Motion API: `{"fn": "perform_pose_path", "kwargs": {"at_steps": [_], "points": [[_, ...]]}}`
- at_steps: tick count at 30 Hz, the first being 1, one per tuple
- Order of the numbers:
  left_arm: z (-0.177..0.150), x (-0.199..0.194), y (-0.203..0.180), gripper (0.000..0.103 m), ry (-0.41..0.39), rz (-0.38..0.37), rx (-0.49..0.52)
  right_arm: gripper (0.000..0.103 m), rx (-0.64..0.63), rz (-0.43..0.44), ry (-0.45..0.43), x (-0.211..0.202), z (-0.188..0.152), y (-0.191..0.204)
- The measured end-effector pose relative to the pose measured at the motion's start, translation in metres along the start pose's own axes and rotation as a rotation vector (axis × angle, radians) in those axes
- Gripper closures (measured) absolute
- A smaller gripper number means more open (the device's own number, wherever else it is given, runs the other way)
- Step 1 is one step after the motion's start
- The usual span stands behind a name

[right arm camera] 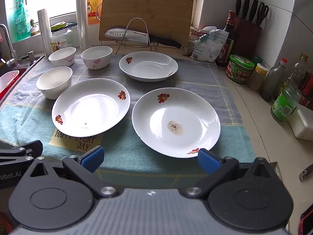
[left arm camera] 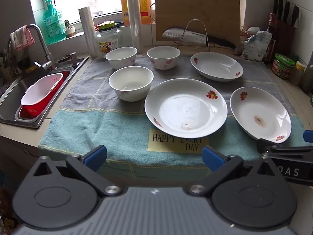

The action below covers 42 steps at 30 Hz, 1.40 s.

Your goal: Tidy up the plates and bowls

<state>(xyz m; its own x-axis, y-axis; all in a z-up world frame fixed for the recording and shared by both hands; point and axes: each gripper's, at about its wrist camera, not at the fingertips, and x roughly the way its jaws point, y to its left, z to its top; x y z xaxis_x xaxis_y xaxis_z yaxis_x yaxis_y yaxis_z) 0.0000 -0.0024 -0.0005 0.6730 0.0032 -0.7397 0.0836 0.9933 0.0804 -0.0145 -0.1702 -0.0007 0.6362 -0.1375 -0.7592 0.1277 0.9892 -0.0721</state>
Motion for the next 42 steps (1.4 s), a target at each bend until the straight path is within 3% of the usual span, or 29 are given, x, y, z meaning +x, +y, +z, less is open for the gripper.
{"fn": "perform_pose_path", "kwargs": {"at_steps": [42], "points": [[0.0025,-0.0075,-0.0007,0.001,-0.011,-0.007,-0.009,0.000,0.012,-0.016,-0.025,-0.0069,0.0042,-0.0056]]}}
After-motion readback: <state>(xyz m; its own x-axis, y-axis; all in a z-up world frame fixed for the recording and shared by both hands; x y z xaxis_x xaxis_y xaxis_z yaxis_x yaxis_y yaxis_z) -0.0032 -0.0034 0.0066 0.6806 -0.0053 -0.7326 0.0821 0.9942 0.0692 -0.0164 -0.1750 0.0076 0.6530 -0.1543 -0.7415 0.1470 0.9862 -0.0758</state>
